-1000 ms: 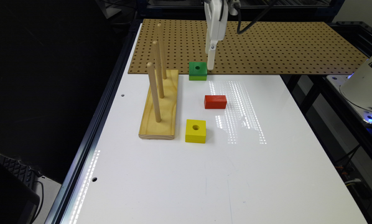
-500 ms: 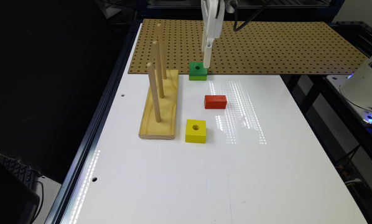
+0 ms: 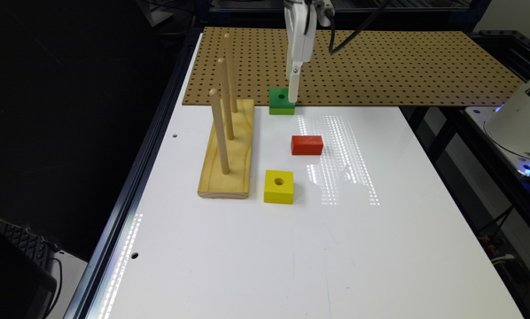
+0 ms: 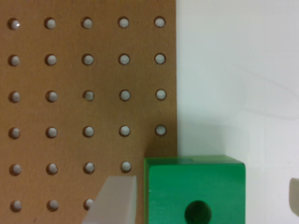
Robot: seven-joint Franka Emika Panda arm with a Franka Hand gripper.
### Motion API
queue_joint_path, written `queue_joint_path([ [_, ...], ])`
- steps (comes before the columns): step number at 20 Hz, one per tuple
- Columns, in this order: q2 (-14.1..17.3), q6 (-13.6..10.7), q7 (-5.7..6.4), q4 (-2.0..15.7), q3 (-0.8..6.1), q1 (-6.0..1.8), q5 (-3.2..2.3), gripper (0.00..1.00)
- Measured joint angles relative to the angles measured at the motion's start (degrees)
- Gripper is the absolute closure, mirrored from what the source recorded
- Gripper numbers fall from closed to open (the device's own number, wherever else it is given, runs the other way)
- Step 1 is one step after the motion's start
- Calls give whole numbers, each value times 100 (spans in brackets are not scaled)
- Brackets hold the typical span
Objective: Pick up green block.
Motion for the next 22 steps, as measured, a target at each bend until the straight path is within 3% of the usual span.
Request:
queue_joint_path([
  [5, 320, 307, 0, 42, 0, 0, 0, 0],
  [22, 364, 309, 0, 115, 0, 0, 0, 0],
])
